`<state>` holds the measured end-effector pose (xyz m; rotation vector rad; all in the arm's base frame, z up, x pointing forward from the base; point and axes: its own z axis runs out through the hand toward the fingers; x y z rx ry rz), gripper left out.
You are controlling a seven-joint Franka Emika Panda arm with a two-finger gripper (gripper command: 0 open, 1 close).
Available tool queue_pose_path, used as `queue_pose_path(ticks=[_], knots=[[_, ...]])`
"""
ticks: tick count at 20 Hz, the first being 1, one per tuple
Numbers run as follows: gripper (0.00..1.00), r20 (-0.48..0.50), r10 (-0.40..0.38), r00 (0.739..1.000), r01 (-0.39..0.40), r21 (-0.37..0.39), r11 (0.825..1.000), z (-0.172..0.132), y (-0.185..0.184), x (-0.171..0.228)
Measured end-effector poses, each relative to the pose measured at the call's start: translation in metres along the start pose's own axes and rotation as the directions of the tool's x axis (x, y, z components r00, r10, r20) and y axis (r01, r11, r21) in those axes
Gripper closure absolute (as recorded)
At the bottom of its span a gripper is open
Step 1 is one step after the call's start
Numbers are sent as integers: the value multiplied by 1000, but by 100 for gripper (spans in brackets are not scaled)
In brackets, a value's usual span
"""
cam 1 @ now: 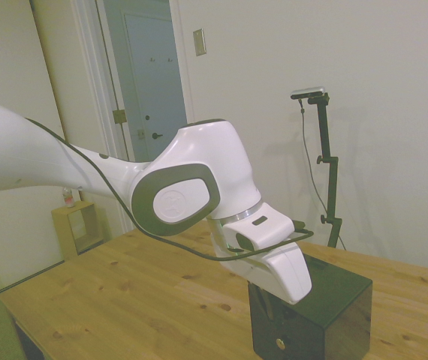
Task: Close the top drawer
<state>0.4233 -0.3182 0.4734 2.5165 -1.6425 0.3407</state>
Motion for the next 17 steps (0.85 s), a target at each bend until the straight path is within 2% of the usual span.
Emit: queue_pose_path(ticks=[7, 12, 17], knots=[[100, 14, -26, 1000, 26, -3, 1000, 1, -10, -8], [100, 35, -79, 996, 79, 14, 997, -1, -32, -45], [100, 50, -103, 993, 101, 34, 994, -19, -36, -89]])
